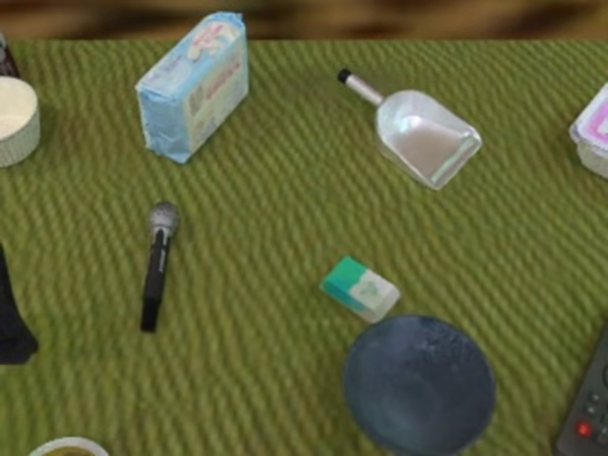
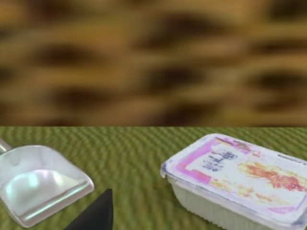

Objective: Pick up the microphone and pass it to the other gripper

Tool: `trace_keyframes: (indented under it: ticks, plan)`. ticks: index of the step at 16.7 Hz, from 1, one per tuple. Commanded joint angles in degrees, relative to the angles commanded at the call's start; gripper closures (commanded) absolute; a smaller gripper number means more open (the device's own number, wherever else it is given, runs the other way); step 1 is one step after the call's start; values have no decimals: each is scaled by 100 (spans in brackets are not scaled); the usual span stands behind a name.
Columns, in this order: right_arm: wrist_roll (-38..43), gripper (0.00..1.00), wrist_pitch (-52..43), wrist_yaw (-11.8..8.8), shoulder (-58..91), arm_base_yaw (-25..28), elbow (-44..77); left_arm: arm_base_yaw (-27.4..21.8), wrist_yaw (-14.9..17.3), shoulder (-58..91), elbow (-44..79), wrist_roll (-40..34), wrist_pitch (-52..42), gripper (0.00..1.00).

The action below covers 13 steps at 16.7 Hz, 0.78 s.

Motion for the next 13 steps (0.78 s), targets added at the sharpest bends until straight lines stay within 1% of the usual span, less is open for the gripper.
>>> trace_keyframes:
  ticks: [3,6,9,13]
  plan:
    - [0,0,0,0,0,0,0,-17,0,57,56,-12,-39,0]
    - [0,0,0,0,0,0,0,-157,-14,596,553,-126,-381,0]
    - [0,0,0,0,0,0,0,-380,-61,1681,1423,-332,-994,0]
    - [0,0,0,0,0,0,0,-757,-154,3832,2894,-683,-2086,0]
